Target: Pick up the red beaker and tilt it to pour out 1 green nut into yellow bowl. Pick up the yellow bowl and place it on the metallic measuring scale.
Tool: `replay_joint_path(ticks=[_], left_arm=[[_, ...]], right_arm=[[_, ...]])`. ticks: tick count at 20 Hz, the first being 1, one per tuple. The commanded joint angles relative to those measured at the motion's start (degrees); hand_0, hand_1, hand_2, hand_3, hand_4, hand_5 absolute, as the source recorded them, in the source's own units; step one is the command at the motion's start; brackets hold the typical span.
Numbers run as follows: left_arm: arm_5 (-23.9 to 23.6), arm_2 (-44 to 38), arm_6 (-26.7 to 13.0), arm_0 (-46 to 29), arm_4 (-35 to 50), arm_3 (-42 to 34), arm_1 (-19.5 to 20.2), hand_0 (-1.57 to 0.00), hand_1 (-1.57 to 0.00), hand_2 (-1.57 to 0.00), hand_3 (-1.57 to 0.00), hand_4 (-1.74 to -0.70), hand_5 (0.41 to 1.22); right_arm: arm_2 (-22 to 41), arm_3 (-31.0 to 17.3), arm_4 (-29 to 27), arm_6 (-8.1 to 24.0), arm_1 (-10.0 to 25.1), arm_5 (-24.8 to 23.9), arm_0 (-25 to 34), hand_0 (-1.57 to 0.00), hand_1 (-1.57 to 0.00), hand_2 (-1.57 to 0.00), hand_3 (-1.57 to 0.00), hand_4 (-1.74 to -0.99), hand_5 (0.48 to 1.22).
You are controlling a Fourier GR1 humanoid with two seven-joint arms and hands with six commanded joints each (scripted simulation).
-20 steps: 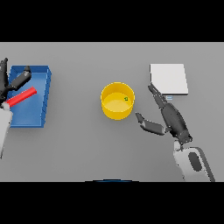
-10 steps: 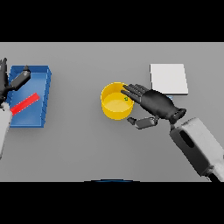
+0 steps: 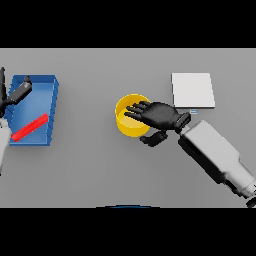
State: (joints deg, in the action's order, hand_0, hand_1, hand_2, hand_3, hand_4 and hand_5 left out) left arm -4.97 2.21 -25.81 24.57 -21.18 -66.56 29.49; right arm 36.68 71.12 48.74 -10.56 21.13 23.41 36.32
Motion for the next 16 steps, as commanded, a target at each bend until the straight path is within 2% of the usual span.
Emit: replay_joint_path(ticks=[1, 5, 7, 10, 12, 16], left_arm=[[0.02, 0.21, 0.32, -0.17, -0.09, -0.46, -0.04, 0.00, 0.00, 0.00, 0.00, -0.74, 0.698], [0.02, -0.07, 1.38, -0.64, -0.01, -0.60, 0.53, 0.00, 0.00, 0.00, 0.00, -0.74, 0.699], [0.20, -0.32, 0.35, -0.06, 0.15, -0.16, 0.64, 0.00, 0.00, 0.00, 0.00, -0.74, 0.697], [0.25, -0.54, 0.92, -1.03, 0.39, -0.85, 0.98, 0.00, 0.00, 0.00, 0.00, -0.74, 0.699], [0.17, -0.47, 0.70, -0.86, 0.44, -1.20, 0.73, 0.00, 0.00, 0.00, 0.00, -0.75, 0.698], [0.86, -0.62, 0.65, -0.31, 0.58, -0.55, 1.22, 0.00, 0.00, 0.00, 0.00, -0.75, 0.699]], right_arm=[[0.46, -0.67, -0.01, -0.63, -0.28, 0.61, 0.50, 0.00, 0.00, 0.00, 0.00, -1.231, 0.725], [2.29, -3.85, 1.32, -0.65, -1.41, 1.99, 3.43, 0.00, 0.00, 0.00, 0.00, -1.255, 0.733], [2.99, -6.04, 1.88, -0.20, -2.77, 2.31, 5.30, 0.00, 0.00, 0.00, 0.00, -1.258, 0.734], [3.64, -7.49, 2.24, -0.47, -2.69, 3.36, 5.90, 0.00, 0.00, 0.00, 0.00, -1.263, 0.739], [4.01, -9.07, 2.16, -0.11, -3.81, 3.86, 6.10, 0.00, 0.00, 0.00, 0.00, -1.270, 0.740], [3.65, -10.81, 1.58, 0.66, -4.03, 5.69, 6.63, 0.00, 0.00, -0.02, -0.07, -1.289, 0.758]])
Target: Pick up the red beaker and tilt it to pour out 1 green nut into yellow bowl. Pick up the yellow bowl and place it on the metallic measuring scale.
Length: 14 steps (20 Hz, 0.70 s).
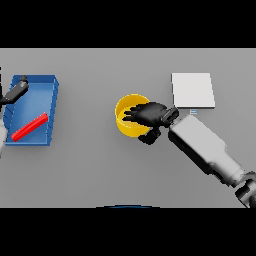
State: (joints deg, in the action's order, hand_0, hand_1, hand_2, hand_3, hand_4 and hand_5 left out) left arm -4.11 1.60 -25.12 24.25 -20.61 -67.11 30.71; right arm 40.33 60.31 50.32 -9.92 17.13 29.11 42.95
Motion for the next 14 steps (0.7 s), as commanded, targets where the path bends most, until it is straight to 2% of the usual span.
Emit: replay_joint_path(ticks=[1, 2, 3, 5, 6, 8, 9, 11, 14], left_arm=[[-0.45, 0.28, 0.12, -0.16, -0.21, 0.32, -0.60, 0.00, 0.00, 0.00, 0.00, -0.75, 0.700], [-0.85, 0.17, 0.59, 0.00, -0.31, 0.80, -0.67, 0.00, 0.00, 0.00, 0.00, -0.75, 0.701], [-0.88, 0.20, 0.32, 0.50, -0.58, 1.12, -0.47, 0.00, 0.00, 0.00, 0.00, -0.75, 0.701], [-0.57, -0.10, 1.49, 0.79, -0.11, 2.08, -0.43, 0.00, 0.00, 0.00, 0.00, -0.76, 0.703], [-0.57, 0.04, 0.77, 0.86, -0.33, 1.66, -0.37, 0.00, 0.00, 0.00, 0.00, -0.76, 0.704], [-0.67, -0.10, 1.60, 0.71, -0.33, 2.53, -0.26, 0.00, 0.00, 0.00, 0.00, -0.76, 0.701], [-0.71, 0.27, 1.52, 0.38, -0.56, 1.40, -0.32, 0.00, 0.00, 0.00, 0.00, -0.75, 0.700], [-0.40, 0.22, 0.92, 0.60, -0.52, 1.21, -0.09, 0.00, 0.00, 0.00, 0.00, -0.75, 0.695], [-0.48, 0.36, 0.62, 0.19, -0.75, 0.16, 0.13, 0.00, 0.00, 0.00, 0.00, -0.74, 0.690]], right_arm=[[-0.35, -0.57, -0.44, 1.91, -1.05, 1.10, -0.06, 0.00, -0.01, -0.04, -0.10, -1.293, 0.776], [-0.62, 0.05, -0.87, 2.37, -1.00, 1.83, -0.50, -0.03, -0.04, -0.07, -0.14, -1.302, 0.805], [-0.63, -0.23, -0.70, 2.98, -1.18, 1.97, -0.09, -0.16, -0.14, -0.15, -0.18, -1.321, 0.839], [-0.12, -0.41, -0.64, 0.12, -0.59, 1.48, -0.20, -0.67, -0.65, -0.61, -0.31, -1.394, 0.976], [-0.21, -0.15, -0.83, 0.54, -0.72, 1.54, -0.50, -0.85, -0.84, -0.81, -0.40, -1.463, 1.025], [-0.14, 0.26, -1.42, 1.04, -0.55, 2.79, -0.51, -1.11, -1.10, -1.08, -0.71, -1.557, 1.096], [-0.12, 0.97, -1.80, 2.13, -0.51, 3.70, -0.72, -1.20, -1.19, -1.13, -0.87, -1.594, 1.121], [0.09, 0.98, -2.28, 1.22, 0.18, 4.09, -0.46, -1.33, -1.33, -1.20, -1.12, -1.647, 1.157], [0.23, 0.88, -2.86, 1.01, 0.29, 3.73, -0.17, -1.45, -1.45, -1.27, -1.32, -1.693, 1.188]])
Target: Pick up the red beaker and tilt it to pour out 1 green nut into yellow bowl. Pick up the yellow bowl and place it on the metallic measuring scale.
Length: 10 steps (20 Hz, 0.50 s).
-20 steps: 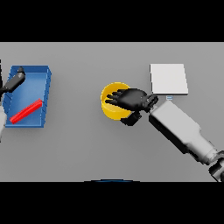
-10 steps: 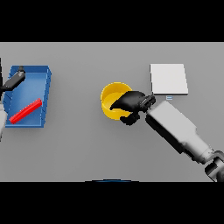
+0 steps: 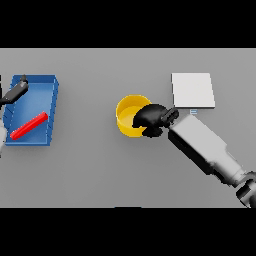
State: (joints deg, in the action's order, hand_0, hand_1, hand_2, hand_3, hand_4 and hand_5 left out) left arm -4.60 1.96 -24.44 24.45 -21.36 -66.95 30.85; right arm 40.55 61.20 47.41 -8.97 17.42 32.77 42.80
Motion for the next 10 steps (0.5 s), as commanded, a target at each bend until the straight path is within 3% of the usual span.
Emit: replay_joint_path(ticks=[1, 5, 10], left_arm=[[0.11, 0.12, 0.13, -0.20, 0.07, 0.22, -0.20, 0.00, 0.00, 0.00, 0.00, -0.74, 0.689], [-0.04, 0.02, -0.35, 0.42, -0.14, 0.90, -0.11, 0.00, 0.00, 0.00, 0.00, -0.73, 0.685], [-0.31, 0.23, 0.05, 0.82, -0.32, 1.24, -0.46, 0.00, 0.00, 0.00, 0.00, -0.74, 0.690]], right_arm=[[-0.11, -0.49, -0.07, -0.32, 0.02, -0.39, 0.19, -1.47, -1.47, -1.28, -1.37, -1.702, 1.195], [-0.35, 1.28, -0.37, -0.97, 1.09, -0.57, 0.18, -1.53, -1.53, -1.31, -1.40, -1.725, 1.210], [-2.98, 6.07, -1.87, 1.65, 3.14, 2.56, 1.11, -1.56, -1.56, -1.40, -1.27, -1.736, 1.217]])
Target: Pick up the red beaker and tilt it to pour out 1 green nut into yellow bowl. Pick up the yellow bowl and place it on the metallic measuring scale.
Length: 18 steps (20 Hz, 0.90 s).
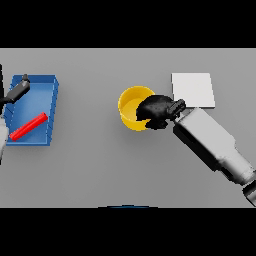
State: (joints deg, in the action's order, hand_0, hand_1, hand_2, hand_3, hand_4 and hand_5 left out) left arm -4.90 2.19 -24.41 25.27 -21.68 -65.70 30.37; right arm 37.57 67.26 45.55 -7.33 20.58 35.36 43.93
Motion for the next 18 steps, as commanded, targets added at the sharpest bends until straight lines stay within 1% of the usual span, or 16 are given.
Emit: replay_joint_path(ticks=[1, 2, 4, 6, 8, 9, 11, 12, 13, 14, 16, 17, 18], left_arm=[[0.26, -0.08, 0.83, -0.97, 0.16, -0.74, 0.47, 0.00, 0.00, 0.00, 0.00, -0.74, 0.695], [0.23, -0.24, -0.01, -0.41, 0.18, -0.50, 0.48, 0.00, 0.00, 0.00, 0.00, -0.73, 0.697], [-0.01, -0.37, 0.47, 0.44, 0.14, 0.12, 0.43, 0.00, 0.00, 0.00, 0.00, -0.74, 0.693], [0.08, -0.33, 0.96, -0.45, 0.07, -0.45, 0.77, 0.00, 0.00, 0.00, 0.00, -0.74, 0.697], [0.07, -0.39, 0.90, -0.44, 0.28, -1.14, 0.63, 0.00, 0.00, 0.00, 0.00, -0.75, 0.697], [0.47, -0.42, 0.39, -0.25, 0.32, -0.93, 0.83, 0.00, 0.00, 0.00, 0.00, -0.74, 0.700], [0.52, -0.42, -0.15, -0.19, 0.13, -0.70, 0.96, 0.00, 0.00, 0.00, 0.00, -0.74, 0.704], [0.35, -0.31, -0.30, -0.32, 0.22, -0.98, 0.53, 0.00, 0.00, 0.00, 0.00, -0.74, 0.708], [0.61, -0.54, -0.58, 0.06, 0.27, -0.33, 0.84, 0.00, 0.00, 0.00, 0.00, -0.74, 0.710], [0.59, -0.31, -0.38, -0.28, 0.07, -0.65, 0.84, 0.00, 0.00, 0.00, 0.00, -0.74, 0.710], [0.72, -0.35, -0.79, -0.65, 0.18, -2.03, 1.00, 0.00, 0.00, 0.00, 0.00, -0.74, 0.708], [1.02, -0.50, -1.47, -0.60, 0.31, -2.38, 1.25, 0.00, 0.00, 0.00, 0.00, -0.74, 0.706], [1.06, -0.51, -1.22, -1.25, 0.59, -2.66, 1.02, 0.00, 0.00, 0.00, 0.00, -0.74, 0.703]], right_arm=[[-0.53, 0.69, -0.17, 0.79, 0.21, 0.58, 0.46, -1.56, -1.56, -1.41, -1.25, -1.737, 1.218], [-1.25, 1.17, -0.31, 1.67, 0.32, 0.82, 1.05, -1.56, -1.56, -1.42, -1.24, -1.738, 1.219], [-2.16, 2.81, -0.21, 1.91, 1.77, 0.71, 1.13, -1.57, -1.57, -1.42, -1.27, -1.739, 1.220], [-3.53, 4.41, -0.84, 1.52, 3.40, 0.66, 0.07, -1.57, -1.57, -1.44, -1.27, -1.740, 1.220], [-5.03, 6.11, -1.82, 1.20, 5.06, 0.77, -0.90, -1.57, -1.57, -1.44, -1.38, -1.740, 1.220], [-5.89, 6.38, -2.02, 2.27, 5.44, 1.02, -1.08, -1.57, -1.57, -1.47, -1.35, -1.740, 1.220], [-7.44, 7.43, -2.16, 2.56, 7.57, 0.40, -2.14, -1.57, -1.57, -1.48, -1.28, -1.741, 1.220], [-8.30, 6.62, -1.97, 2.31, 8.28, -0.43, -1.73, -1.57, -1.57, -1.49, -1.26, -1.741, 1.221], [-9.16, 5.76, -1.88, 2.51, 8.81, -1.23, -1.42, -1.57, -1.57, -1.50, -1.24, -1.741, 1.221], [-9.97, 4.68, -1.64, 2.05, 9.67, -2.55, -1.51, -1.57, -1.57, -1.52, -1.23, -1.741, 1.221], [-11.52, 1.47, -1.04, 1.44, 11.14, -4.91, -0.73, -1.57, -1.57, -1.54, -1.21, -1.741, 1.221], [-12.12, -0.53, -0.94, 1.34, 11.33, -5.60, -0.05, -1.57, -1.57, -1.54, -1.20, -1.741, 1.221], [-12.52, -2.35, -0.79, 0.56, 11.37, -6.88, 0.30, -1.57, -1.57, -1.53, -1.19, -1.741, 1.221]])
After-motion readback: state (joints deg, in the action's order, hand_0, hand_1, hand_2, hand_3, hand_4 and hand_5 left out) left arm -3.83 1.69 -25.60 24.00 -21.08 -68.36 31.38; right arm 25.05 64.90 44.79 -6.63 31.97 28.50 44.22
